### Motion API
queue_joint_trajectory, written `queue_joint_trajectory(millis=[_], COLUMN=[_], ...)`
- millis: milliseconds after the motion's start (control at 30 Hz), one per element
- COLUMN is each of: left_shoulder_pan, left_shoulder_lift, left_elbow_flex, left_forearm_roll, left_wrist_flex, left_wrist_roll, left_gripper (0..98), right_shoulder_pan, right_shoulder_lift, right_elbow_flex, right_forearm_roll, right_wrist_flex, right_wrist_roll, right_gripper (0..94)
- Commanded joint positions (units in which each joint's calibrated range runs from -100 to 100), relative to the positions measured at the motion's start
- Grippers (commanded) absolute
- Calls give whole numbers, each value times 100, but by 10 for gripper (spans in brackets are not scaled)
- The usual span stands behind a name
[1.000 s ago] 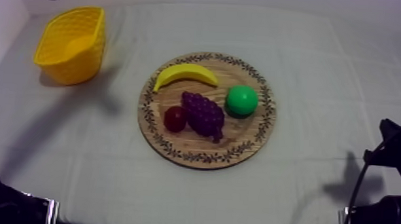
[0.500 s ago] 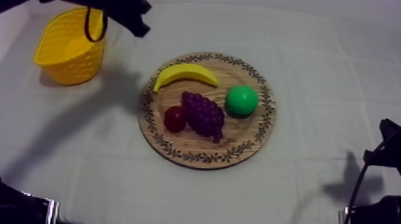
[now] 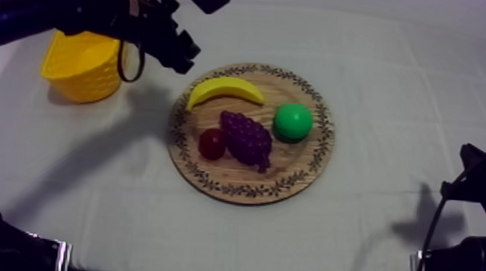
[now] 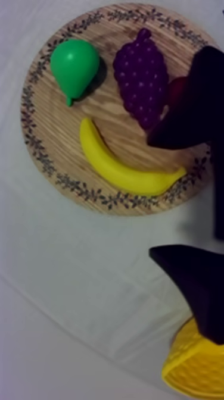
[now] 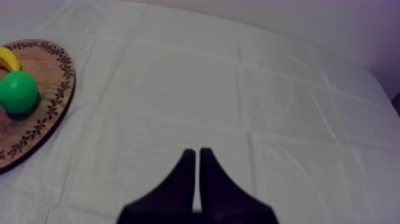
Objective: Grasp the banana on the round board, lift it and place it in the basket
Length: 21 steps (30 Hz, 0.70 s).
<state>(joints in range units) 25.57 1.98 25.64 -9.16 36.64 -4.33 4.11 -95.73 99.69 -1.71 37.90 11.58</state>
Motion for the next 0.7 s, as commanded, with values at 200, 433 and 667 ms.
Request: queue_joint_trajectory(millis=[200, 433, 667], left_shoulder_pan=[199, 275, 297], left_shoulder_lift=[202, 437, 530], left_elbow_flex=[486, 47, -55], left_forearm_roll=[-548, -389, -328], left_wrist_flex=[-744, -265, 9], left_wrist_roll=[585, 483, 493], left_gripper=[611, 597, 589], right_shoulder_pan=[2, 2, 2], right_shoulder_lift=[-2, -2, -2], right_elbow_flex=[-3, -3, -3], right_forearm_roll=[-2, -2, -2], right_wrist_flex=[0, 0, 0], right_wrist_roll=[-2, -2, 2], right_gripper=[3, 3, 3])
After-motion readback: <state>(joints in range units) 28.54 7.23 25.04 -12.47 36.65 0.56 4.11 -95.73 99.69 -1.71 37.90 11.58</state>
